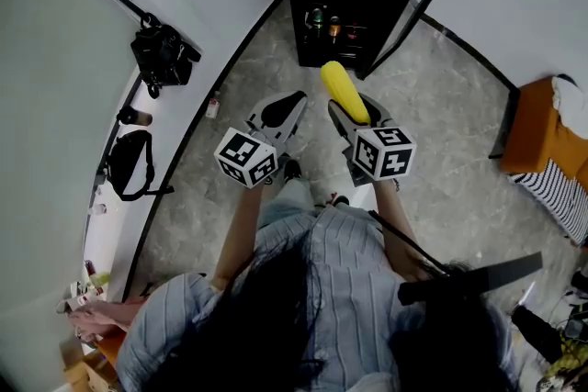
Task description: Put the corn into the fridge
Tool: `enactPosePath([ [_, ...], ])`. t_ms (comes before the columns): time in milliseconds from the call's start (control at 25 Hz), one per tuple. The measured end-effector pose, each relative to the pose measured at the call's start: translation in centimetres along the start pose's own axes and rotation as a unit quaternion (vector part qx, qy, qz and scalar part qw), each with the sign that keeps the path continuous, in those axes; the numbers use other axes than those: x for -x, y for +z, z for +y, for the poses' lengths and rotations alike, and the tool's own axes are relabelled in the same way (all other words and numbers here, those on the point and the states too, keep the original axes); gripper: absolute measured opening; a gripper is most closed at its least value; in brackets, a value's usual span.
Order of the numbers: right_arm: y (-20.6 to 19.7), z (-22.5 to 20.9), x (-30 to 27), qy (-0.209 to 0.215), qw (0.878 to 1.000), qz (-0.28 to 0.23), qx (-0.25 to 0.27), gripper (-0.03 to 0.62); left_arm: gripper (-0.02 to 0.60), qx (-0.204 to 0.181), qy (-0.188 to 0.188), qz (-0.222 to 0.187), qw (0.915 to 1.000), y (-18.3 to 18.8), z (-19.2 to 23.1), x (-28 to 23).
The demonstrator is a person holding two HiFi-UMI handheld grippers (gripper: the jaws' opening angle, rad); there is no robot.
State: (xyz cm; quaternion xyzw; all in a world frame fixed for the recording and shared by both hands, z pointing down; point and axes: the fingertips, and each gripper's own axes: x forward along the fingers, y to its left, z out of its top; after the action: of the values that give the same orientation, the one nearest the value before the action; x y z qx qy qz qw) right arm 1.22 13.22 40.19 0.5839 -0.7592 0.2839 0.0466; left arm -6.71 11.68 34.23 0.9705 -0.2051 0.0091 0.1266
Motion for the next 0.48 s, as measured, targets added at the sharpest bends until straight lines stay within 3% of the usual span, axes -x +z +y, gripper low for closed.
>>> enactPosePath([
  [480, 1.6, 2.0, -6.6, -0.025, 1.0, -0.006, -0.016, 0.245, 0.008, 0.002, -0.03, 0.002, 0.9995, 1.5, 8.1, 0.6],
])
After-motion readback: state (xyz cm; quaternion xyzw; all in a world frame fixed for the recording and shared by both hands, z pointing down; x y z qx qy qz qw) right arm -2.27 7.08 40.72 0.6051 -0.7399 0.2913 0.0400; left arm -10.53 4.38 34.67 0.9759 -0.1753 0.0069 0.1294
